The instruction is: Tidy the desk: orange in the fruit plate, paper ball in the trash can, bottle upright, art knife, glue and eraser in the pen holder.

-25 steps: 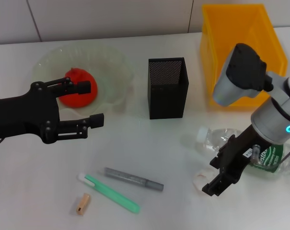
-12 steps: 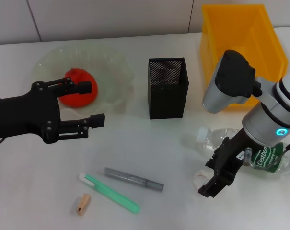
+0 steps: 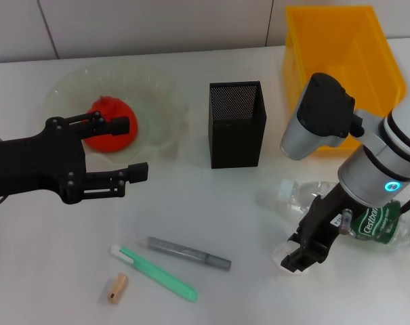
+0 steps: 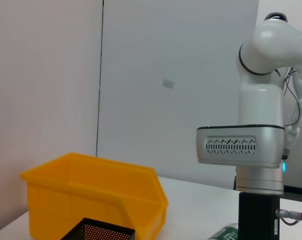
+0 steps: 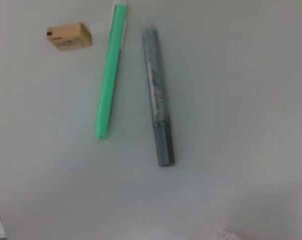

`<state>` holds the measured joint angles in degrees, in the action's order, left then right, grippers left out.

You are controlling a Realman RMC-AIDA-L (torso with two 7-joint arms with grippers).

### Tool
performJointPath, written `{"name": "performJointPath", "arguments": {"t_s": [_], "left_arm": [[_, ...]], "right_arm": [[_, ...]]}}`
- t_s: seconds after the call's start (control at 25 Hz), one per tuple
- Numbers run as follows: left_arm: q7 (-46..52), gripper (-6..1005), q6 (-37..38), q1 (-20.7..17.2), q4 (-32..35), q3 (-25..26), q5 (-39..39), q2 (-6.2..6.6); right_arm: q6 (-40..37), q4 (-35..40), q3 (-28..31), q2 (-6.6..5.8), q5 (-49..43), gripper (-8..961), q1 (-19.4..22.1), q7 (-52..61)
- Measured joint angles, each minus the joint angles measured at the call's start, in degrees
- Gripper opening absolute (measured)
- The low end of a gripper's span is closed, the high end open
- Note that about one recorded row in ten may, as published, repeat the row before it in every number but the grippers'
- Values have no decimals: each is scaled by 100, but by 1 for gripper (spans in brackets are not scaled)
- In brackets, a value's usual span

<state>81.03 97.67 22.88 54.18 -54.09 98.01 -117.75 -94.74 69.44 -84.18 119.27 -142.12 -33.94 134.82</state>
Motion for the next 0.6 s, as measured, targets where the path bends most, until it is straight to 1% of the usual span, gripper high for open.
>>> {"name": "performJointPath", "arguments": {"t_s": [0.04, 0.24, 0.4, 0.44, 0.48, 0.6], "left_arm": [[0, 805, -2, 9, 8, 1, 2, -1], [0, 804, -6, 22, 3, 1, 6, -2], [0, 803, -19, 35, -21, 7, 8, -2], [-1, 803, -23, 35, -28, 6, 11, -2], [-2, 802, -24, 35, -32, 3, 14, -2], [-4, 802, -30, 32, -39, -4, 23, -2]], "right_arm": [[0, -9, -1, 2, 0, 595, -2, 3], [1, -23, -1, 4, -2, 397, -4, 6], [-54, 168, 7, 7, -6, 367, 41, 19], [-96, 372, 57, 8, -7, 360, 103, 32], [-96, 372, 57, 8, -7, 360, 103, 32], [-177, 802, 142, 6, 16, 359, 216, 102]]}}
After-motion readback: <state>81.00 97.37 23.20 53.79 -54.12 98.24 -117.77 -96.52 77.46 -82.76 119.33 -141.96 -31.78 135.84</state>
